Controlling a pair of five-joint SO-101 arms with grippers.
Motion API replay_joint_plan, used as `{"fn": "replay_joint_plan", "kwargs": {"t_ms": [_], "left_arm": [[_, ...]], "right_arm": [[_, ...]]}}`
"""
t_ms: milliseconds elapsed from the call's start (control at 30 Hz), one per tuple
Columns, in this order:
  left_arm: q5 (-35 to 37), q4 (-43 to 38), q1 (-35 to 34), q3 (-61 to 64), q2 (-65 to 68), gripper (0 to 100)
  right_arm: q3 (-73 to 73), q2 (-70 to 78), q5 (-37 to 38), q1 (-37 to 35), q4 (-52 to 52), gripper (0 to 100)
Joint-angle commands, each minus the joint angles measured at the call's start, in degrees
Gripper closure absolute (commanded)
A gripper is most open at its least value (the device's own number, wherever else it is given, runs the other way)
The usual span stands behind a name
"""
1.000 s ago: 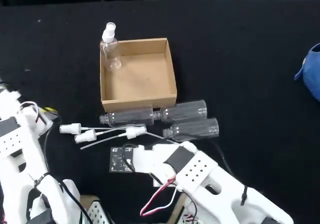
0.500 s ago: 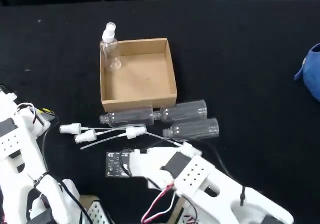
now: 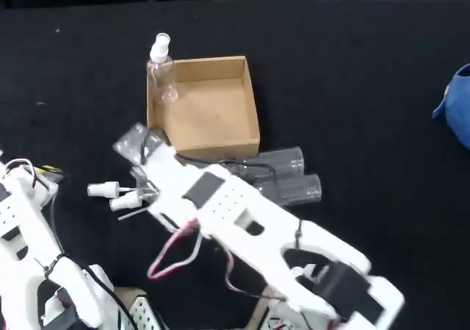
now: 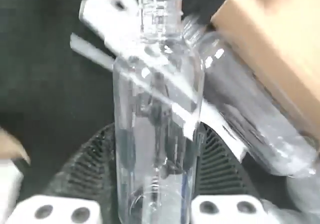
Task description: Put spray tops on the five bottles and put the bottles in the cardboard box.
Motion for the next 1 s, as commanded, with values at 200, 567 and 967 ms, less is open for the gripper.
{"fn": "replay_joint_plan", "kwargs": {"t_ms": [200, 567, 967], "left_arm": [[1.3, -0.9, -0.7, -3.3, -1.9, 83], [1.1, -0.9, -0.7, -3.3, -1.5, 83], [-9.0, 0.3, 4.4, -2.9, -1.2, 83]], "right_arm": [[-19.6, 10.5, -9.8, -8.5, -1.1, 91.5], [-22.9, 11.6, -9.4, -10.0, 0.8, 65.8], [-19.2, -9.3, 14.9, -1.3, 22.8, 75.4]]}}
